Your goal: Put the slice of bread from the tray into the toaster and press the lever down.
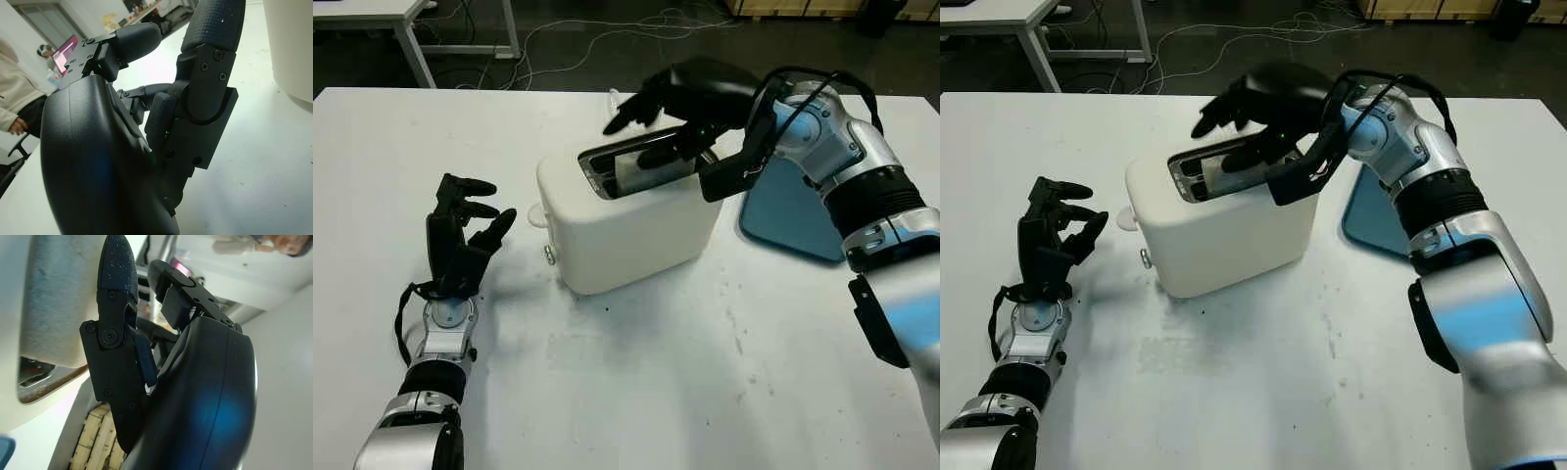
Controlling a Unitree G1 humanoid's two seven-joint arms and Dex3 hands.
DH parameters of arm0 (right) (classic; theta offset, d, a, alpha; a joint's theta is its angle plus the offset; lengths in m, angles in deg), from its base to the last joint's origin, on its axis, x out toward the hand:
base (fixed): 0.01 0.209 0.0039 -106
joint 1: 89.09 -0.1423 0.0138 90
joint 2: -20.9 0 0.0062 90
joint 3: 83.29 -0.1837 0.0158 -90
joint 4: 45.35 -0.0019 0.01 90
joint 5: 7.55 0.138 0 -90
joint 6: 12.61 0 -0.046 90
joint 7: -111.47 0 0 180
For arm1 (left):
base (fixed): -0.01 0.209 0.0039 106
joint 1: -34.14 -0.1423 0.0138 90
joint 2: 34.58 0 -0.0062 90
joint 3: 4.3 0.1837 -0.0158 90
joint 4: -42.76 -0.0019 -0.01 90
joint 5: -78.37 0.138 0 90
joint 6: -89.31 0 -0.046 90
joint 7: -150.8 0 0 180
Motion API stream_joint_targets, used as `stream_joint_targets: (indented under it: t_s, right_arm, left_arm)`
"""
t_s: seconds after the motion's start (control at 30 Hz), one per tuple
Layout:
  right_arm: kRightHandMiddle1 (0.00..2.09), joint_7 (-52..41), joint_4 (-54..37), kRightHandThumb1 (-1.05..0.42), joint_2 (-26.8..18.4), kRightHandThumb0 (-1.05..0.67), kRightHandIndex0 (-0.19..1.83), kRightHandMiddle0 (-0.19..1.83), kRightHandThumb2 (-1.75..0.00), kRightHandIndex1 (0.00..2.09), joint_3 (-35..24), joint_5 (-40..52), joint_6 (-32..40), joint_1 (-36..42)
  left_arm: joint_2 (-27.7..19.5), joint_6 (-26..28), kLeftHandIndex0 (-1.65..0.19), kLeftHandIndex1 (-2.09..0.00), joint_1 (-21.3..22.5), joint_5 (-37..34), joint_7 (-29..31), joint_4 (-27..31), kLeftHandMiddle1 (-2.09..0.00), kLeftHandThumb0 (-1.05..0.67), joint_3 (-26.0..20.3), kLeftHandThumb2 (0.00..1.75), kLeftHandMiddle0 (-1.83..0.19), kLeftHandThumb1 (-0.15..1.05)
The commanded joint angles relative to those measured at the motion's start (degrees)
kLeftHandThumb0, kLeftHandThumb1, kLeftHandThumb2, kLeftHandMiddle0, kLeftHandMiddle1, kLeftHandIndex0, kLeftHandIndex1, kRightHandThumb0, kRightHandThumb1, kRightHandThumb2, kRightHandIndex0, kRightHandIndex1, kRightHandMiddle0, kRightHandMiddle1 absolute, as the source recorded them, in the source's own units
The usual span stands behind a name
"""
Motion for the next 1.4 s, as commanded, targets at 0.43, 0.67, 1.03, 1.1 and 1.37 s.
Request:
stream_joint_targets:
  t_s: [0.43, 0.67, 1.03, 1.1, 1.37]
  right_arm:
    - [0.24, 18.5, -5.7, -0.92, 3.5, -0.42, 0.63, 0.93, -0.22, 1.08, -18.6, 18.0, 0.1, 15.4]
    - [0.26, 8.5, -20.6, -0.92, 10.0, -0.28, 0.73, 0.92, -0.21, 1.11, -24.2, 37.7, 15.5, 38.0]
    - [0.22, 15.5, -36.0, -0.92, 21.7, -0.47, 0.72, 0.98, -0.17, 1.08, -28.1, 40.4, 20.9, 55.7]
    - [0.18, 16.4, -36.3, -0.92, 22.4, -0.51, 0.73, 1.01, -0.15, 1.05, -28.3, 39.5, 20.5, 56.2]
    - [0.12, 21.8, -36.7, -0.92, 24.8, -0.58, 0.82, 1.12, -0.14, 1.06, -29.3, 35.4, 19.9, 56.2]
  left_arm:
    - [-0.2, 0.3, -0.23, -1.58, -0.3, 0.3, -0.7, 0.4, -1.6, -1.05, 0.3, 0.16, -0.36, 0.92]
    - [-1.7, -0.1, -0.2, -1.59, 0.3, 1.3, -1.0, 0.3, -1.61, -1.05, 0.4, 0.18, -0.32, 0.92]
    - [-5.4, -0.7, -0.12, -1.57, 0.3, 2.8, 1.1, 3.0, -1.6, -1.05, 1.3, 0.22, -0.26, 0.92]
    - [-6.2, -0.3, -0.12, -1.57, 0.0, 3.0, 1.2, 3.9, -1.61, -1.05, 1.3, 0.23, -0.26, 0.92]
    - [-8.3, 0.9, -0.04, -1.64, -1.4, 4.7, 0.8, 6.8, -1.68, -1.05, 1.7, 0.25, -0.2, 0.92]
